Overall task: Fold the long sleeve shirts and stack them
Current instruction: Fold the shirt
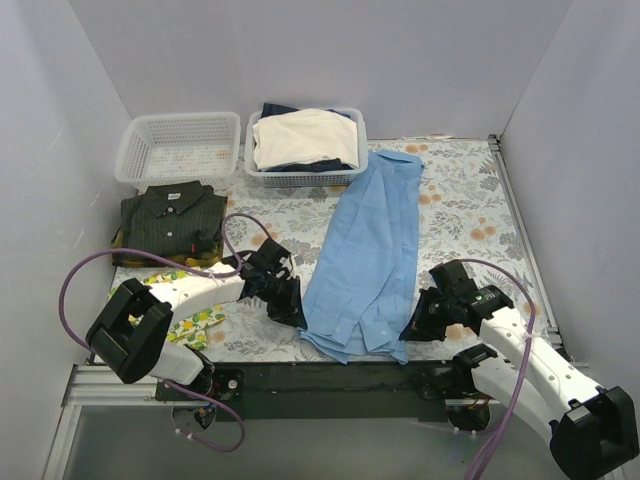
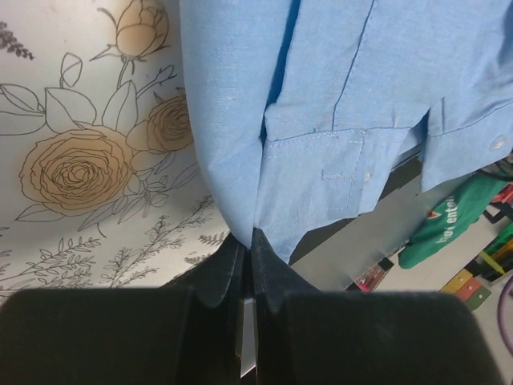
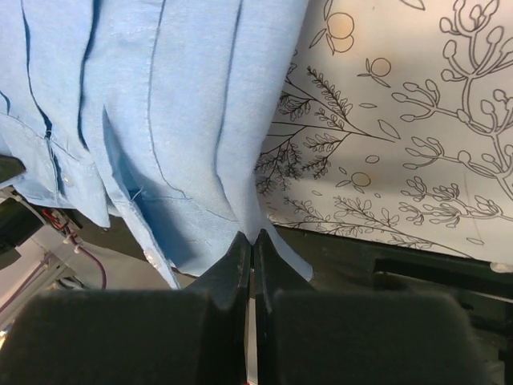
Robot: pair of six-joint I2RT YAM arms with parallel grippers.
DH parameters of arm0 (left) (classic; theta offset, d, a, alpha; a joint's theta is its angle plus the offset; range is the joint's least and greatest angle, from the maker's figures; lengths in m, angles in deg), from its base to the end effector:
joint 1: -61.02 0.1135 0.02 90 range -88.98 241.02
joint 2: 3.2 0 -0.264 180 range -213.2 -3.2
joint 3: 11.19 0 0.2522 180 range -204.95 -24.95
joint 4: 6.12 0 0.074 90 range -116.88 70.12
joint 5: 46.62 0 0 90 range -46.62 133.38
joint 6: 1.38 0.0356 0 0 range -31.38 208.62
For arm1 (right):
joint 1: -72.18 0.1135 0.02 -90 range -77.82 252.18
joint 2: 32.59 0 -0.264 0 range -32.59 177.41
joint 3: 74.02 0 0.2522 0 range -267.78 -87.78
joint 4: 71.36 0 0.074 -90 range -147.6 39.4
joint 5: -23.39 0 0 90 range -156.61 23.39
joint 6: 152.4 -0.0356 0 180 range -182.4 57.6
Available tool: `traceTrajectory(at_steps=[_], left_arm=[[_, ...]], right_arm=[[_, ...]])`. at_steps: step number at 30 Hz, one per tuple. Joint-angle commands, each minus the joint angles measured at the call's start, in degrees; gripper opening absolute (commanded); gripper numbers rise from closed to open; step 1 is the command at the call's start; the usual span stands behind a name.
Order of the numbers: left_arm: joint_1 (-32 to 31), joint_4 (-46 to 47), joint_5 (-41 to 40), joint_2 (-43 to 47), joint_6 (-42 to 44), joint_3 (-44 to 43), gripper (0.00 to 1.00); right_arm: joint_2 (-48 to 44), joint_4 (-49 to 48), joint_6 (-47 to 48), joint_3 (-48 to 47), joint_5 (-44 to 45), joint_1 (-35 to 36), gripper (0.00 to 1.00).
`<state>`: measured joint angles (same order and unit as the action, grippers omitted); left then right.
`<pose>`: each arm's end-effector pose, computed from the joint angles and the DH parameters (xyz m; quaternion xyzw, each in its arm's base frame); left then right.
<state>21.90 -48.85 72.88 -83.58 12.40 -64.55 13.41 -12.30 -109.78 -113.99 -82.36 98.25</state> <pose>0.1727 -0.1631 0.1607 0.2604 -0.9168 0.2777 0.1209 0.1152 0.0671 0.1787 0.1498 0.9560 0.2350 0.0912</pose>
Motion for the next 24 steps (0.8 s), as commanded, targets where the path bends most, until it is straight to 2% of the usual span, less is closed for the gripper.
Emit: traceTrajectory(at_steps=[1,11,19,24], left_arm=[[0.0,-4.1,-4.7,1.3,-3.2,-7.3,0.0],[-0.1,-3.9,-13.3,-4.4,-9.0,-22.2,0.0],[0.1,-3.0,-17.4,-14.0,-8.9,-32.9,0.0],[0.9,-2.9,-19.7,-22.7,-7.7,-43.3,0.0]], right_arm=[[0.4,3.2,-0.3,-5.1,3.0,0.1,0.01],[6.8,2.9,-4.3,-14.3,8.6,-0.5,0.01],[13.1,0.7,-1.2,-20.5,11.4,-8.1,0.01],[21.3,-3.5,3.3,-25.8,11.1,-13.4,0.01]])
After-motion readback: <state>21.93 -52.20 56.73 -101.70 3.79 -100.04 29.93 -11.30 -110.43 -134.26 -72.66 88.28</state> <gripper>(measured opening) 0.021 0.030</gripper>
